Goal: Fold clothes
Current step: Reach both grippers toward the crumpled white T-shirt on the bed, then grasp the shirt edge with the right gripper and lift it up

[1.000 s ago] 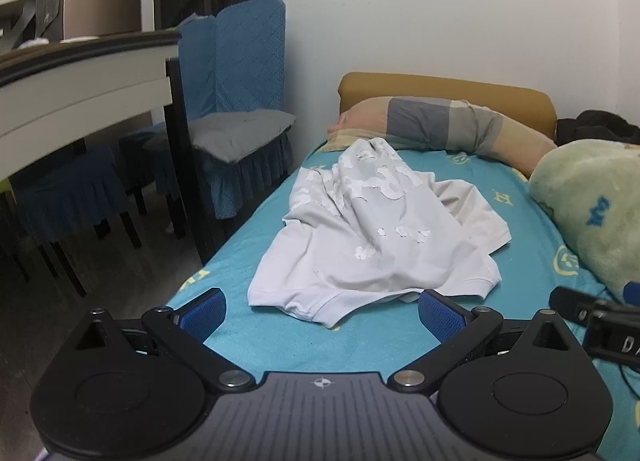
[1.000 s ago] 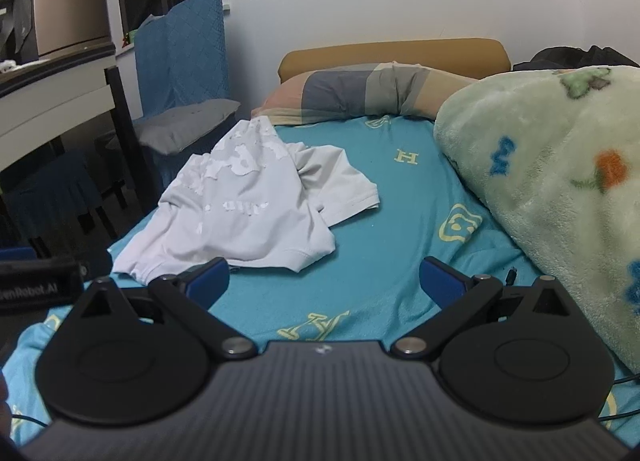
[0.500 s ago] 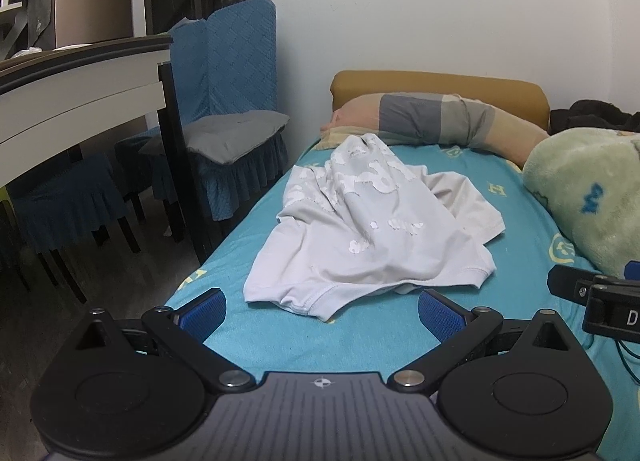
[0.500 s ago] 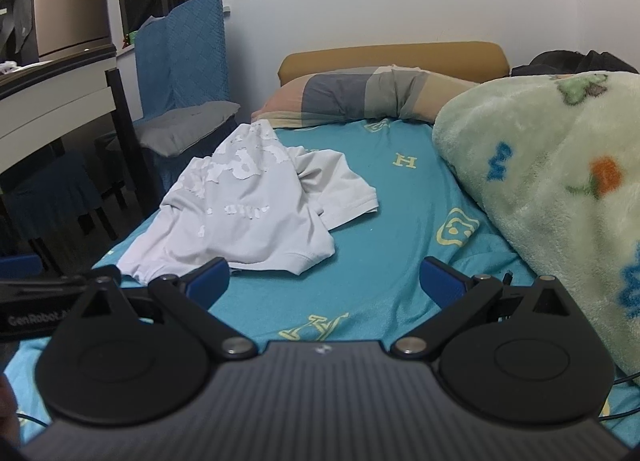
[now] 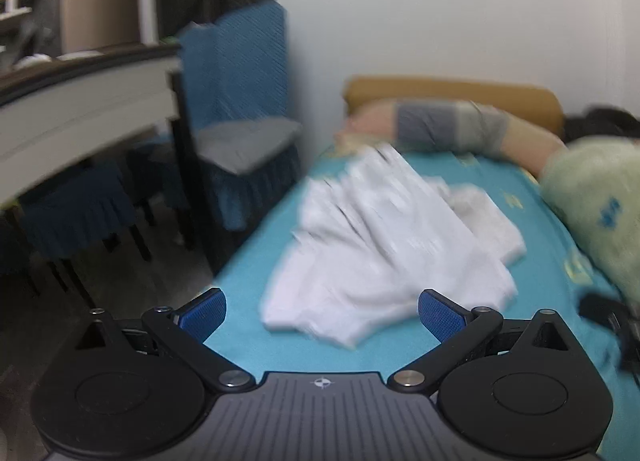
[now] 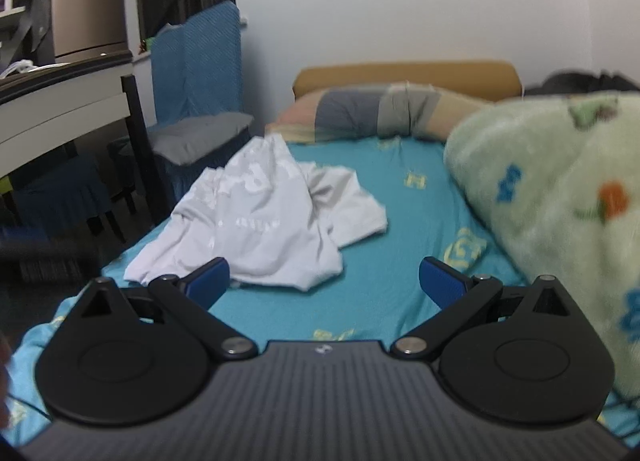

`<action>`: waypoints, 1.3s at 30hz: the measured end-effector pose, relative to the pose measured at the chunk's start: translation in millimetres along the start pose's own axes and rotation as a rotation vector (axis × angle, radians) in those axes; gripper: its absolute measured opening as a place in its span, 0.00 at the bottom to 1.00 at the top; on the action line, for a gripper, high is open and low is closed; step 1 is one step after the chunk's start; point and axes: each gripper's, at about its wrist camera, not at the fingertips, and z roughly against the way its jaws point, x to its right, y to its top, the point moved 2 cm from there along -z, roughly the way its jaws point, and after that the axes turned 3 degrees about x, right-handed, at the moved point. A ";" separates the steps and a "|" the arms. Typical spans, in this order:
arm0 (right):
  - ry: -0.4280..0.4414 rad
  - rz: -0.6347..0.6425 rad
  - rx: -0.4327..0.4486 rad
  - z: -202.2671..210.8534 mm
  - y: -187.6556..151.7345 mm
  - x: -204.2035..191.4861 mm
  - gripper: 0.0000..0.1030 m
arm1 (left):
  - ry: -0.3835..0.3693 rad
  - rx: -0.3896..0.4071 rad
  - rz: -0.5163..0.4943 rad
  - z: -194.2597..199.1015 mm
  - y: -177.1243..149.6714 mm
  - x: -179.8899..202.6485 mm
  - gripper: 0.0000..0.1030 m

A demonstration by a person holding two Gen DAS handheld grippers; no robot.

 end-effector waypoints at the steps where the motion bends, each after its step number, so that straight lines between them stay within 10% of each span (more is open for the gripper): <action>1: 0.012 0.007 0.003 -1.5 0.1 -0.8 1.00 | 0.017 0.015 0.021 -0.2 8.7 -8.1 1.00; 8: 0.024 0.083 -0.121 -58.8 -19.1 -15.4 0.95 | 0.012 -0.016 0.172 -1.7 46.9 -64.2 1.00; 12: -0.036 0.196 -0.208 -110.1 -37.3 -32.0 0.74 | -0.120 -0.139 0.313 -16.9 50.2 -91.4 1.00; 17: -0.120 0.242 -0.179 -151.3 -36.1 -40.4 0.69 | -0.116 -0.131 0.379 -22.3 41.5 -125.9 1.00; 18: -0.132 0.259 -0.154 -151.0 -30.4 -44.8 0.53 | -0.109 -0.138 0.382 -25.4 39.0 -131.2 1.00; 21: -0.168 0.311 -0.077 -149.3 -13.4 -58.2 0.18 | -0.115 -0.199 0.359 -38.8 32.6 -141.4 1.00; 39: -0.035 0.321 0.303 16.3 139.5 -125.0 0.06 | -0.423 -0.079 0.239 15.7 37.3 -96.7 1.00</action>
